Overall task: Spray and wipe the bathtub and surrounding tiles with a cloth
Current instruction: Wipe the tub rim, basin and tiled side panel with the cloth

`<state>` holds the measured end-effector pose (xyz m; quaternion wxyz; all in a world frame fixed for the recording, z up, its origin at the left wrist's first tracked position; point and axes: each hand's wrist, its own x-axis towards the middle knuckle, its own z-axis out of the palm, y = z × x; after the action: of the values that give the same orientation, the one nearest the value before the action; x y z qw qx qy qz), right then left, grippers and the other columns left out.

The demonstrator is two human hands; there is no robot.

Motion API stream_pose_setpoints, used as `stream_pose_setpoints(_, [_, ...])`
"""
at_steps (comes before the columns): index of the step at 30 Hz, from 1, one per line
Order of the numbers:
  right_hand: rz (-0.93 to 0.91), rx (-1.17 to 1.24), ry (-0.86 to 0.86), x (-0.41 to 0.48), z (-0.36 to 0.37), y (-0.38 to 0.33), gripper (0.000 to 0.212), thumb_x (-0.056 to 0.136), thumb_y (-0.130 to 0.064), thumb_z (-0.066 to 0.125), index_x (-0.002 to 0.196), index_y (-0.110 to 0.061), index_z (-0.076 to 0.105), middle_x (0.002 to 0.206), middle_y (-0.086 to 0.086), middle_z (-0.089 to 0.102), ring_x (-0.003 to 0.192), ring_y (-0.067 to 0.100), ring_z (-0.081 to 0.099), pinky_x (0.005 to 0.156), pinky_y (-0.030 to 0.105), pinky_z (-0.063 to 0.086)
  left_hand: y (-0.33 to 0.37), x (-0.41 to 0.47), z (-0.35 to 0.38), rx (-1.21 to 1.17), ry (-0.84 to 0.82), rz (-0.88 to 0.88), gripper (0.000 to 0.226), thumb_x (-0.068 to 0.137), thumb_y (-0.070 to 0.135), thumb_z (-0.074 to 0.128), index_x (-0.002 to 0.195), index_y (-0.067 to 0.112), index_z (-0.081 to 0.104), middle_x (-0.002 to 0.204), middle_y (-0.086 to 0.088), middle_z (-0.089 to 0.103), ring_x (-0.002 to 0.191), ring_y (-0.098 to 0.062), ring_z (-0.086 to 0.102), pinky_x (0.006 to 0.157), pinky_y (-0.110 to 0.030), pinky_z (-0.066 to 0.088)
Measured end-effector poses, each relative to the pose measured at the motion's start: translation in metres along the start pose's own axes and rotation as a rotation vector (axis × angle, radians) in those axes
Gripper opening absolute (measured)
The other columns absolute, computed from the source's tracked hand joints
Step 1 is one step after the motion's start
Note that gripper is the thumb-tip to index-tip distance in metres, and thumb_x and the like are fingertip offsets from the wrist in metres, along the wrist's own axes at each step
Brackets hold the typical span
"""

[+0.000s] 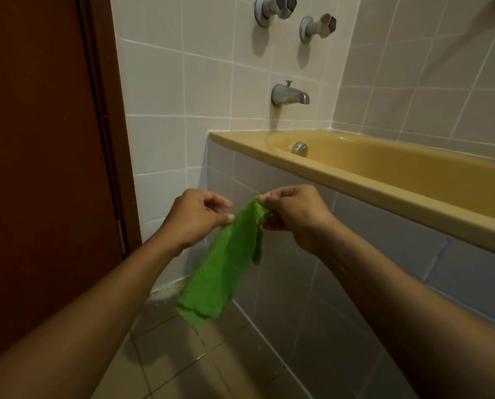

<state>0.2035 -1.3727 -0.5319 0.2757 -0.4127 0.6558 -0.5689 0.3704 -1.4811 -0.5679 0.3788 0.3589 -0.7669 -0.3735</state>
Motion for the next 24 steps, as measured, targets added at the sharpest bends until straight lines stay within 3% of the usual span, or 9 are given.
stream_pose_setpoints(3, [0.033, 0.093, -0.131, -0.003, -0.002, -0.012, 0.018, 0.093, -0.005, 0.069, 0.103, 0.01, 0.07, 0.079, 0.016, 0.068, 0.058, 0.019, 0.063, 0.056, 0.028, 0.058, 0.012, -0.01, 0.003, -0.209, -0.141, 0.026, 0.036, 0.072, 0.028, 0.088, 0.104, 0.016, 0.076, 0.095, -0.004, 0.078, 0.09, -0.017, 0.075, 0.075, -0.03, 0.061])
stream_pose_setpoints(7, [0.054, 0.116, -0.142, -0.001, -0.002, -0.011, 0.009, 0.092, -0.001, 0.069, 0.095, 0.007, 0.071, 0.069, 0.013, 0.067, 0.057, 0.02, 0.063, 0.053, 0.027, 0.057, 0.01, -0.019, 0.011, -0.385, -0.125, -0.01, 0.052, 0.063, 0.027, 0.088, 0.108, 0.007, 0.073, 0.099, -0.017, 0.077, 0.094, -0.029, 0.076, 0.083, -0.041, 0.063])
stream_pose_setpoints(12, [0.056, 0.129, -0.119, 0.003, 0.002, -0.009, 0.007, 0.092, 0.002, 0.066, 0.095, 0.006, 0.071, 0.07, 0.013, 0.068, 0.06, 0.021, 0.067, 0.063, 0.034, 0.061, 0.01, -0.027, 0.02, -0.387, -0.105, -0.004, 0.04, 0.065, 0.019, 0.09, 0.1, 0.008, 0.075, 0.095, -0.009, 0.079, 0.093, -0.024, 0.076, 0.084, -0.038, 0.063])
stream_pose_setpoints(16, [0.044, 0.157, -0.092, 0.009, -0.001, -0.012, 0.002, 0.09, 0.003, 0.069, 0.09, 0.002, 0.071, 0.063, 0.007, 0.067, 0.057, 0.018, 0.065, 0.068, 0.035, 0.06, 0.003, -0.022, 0.023, -0.144, 0.007, 0.022, 0.015, 0.081, 0.019, 0.086, 0.095, 0.019, 0.079, 0.093, 0.003, 0.077, 0.086, -0.014, 0.075, 0.082, -0.038, 0.063])
stream_pose_setpoints(20, [0.037, 0.157, -0.048, 0.012, -0.007, -0.009, 0.003, 0.089, 0.005, 0.069, 0.091, 0.004, 0.071, 0.066, 0.009, 0.067, 0.057, 0.017, 0.065, 0.068, 0.034, 0.06, -0.001, -0.02, 0.018, -0.129, -0.005, -0.021, 0.011, 0.089, 0.016, 0.079, 0.1, 0.015, 0.081, 0.087, 0.0, 0.078, 0.083, -0.016, 0.076, 0.077, -0.038, 0.065])
stream_pose_setpoints(22, [0.041, 0.183, -0.06, 0.012, -0.005, -0.004, 0.004, 0.088, 0.005, 0.071, 0.09, 0.002, 0.071, 0.071, 0.011, 0.068, 0.06, 0.018, 0.066, 0.068, 0.034, 0.059, 0.0, -0.016, 0.014, -0.149, 0.017, -0.052, 0.006, 0.088, 0.016, 0.079, 0.094, 0.016, 0.08, 0.084, -0.003, 0.078, 0.082, -0.02, 0.076, 0.07, -0.033, 0.063])
stream_pose_setpoints(24, [0.04, 0.243, -0.109, 0.012, -0.001, 0.002, 0.006, 0.087, 0.003, 0.072, 0.091, 0.0, 0.07, 0.076, 0.012, 0.072, 0.066, 0.018, 0.071, 0.069, 0.032, 0.058, 0.002, -0.01, 0.01, -0.207, 0.078, -0.114, 0.004, 0.086, 0.017, 0.082, 0.088, 0.015, 0.079, 0.081, -0.007, 0.078, 0.081, -0.025, 0.075, 0.066, -0.035, 0.062])
